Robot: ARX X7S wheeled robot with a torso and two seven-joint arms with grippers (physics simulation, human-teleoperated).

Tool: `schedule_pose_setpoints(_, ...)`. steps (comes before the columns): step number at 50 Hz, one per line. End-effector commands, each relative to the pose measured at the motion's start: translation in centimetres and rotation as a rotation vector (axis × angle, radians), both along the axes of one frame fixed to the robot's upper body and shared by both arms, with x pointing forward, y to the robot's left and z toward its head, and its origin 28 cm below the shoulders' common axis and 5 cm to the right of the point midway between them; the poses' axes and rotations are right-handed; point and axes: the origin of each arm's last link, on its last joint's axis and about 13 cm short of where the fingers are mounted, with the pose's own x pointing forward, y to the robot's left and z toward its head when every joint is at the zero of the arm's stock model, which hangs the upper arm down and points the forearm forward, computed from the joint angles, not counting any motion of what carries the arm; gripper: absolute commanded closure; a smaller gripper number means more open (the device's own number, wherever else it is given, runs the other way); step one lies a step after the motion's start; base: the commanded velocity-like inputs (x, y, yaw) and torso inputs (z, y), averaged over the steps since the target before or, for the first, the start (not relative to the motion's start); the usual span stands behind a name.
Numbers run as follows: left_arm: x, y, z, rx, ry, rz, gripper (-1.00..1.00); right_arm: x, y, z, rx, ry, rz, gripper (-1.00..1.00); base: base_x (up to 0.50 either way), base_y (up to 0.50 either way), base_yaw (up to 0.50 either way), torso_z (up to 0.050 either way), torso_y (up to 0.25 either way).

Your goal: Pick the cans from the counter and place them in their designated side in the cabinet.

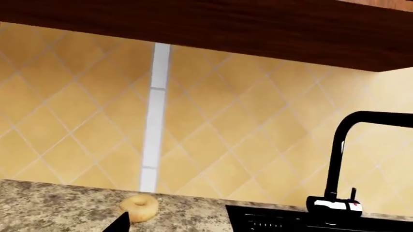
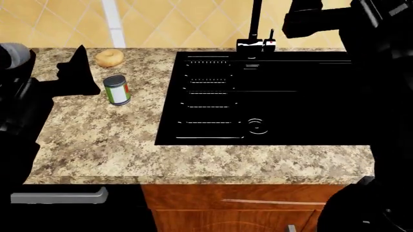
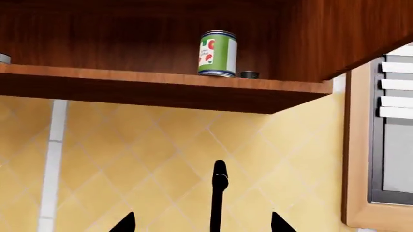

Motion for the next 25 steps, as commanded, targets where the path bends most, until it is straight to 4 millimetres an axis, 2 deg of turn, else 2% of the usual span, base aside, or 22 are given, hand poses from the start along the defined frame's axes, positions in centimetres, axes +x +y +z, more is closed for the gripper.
schedule_pose_setpoints(1, -1.0, -0.9, -1.2, -0.041, -0.002, 0.001, -1.00, -1.2, 0.4, -5.6, 0.036, 0.067, -0.050, -1.00, 0.00, 0.00, 0.00, 0.000, 0.000)
schedule_pose_setpoints(11, -1.3, -1.1, -2.5, -0.069, 0.033, 0.017, -1.00, -1.8, 0.9, -9.6, 0.120, 0.137, -0.034, -1.00, 0.00, 0.00, 0.00, 0.000, 0.000)
schedule_pose_setpoints(25, -1.4, -1.1, -2.9, -0.067, 0.043, 0.027, -1.00, -1.3, 1.2, -11.5, 0.164, 0.171, -0.009, -1.00, 0.00, 0.00, 0.00, 0.000, 0.000)
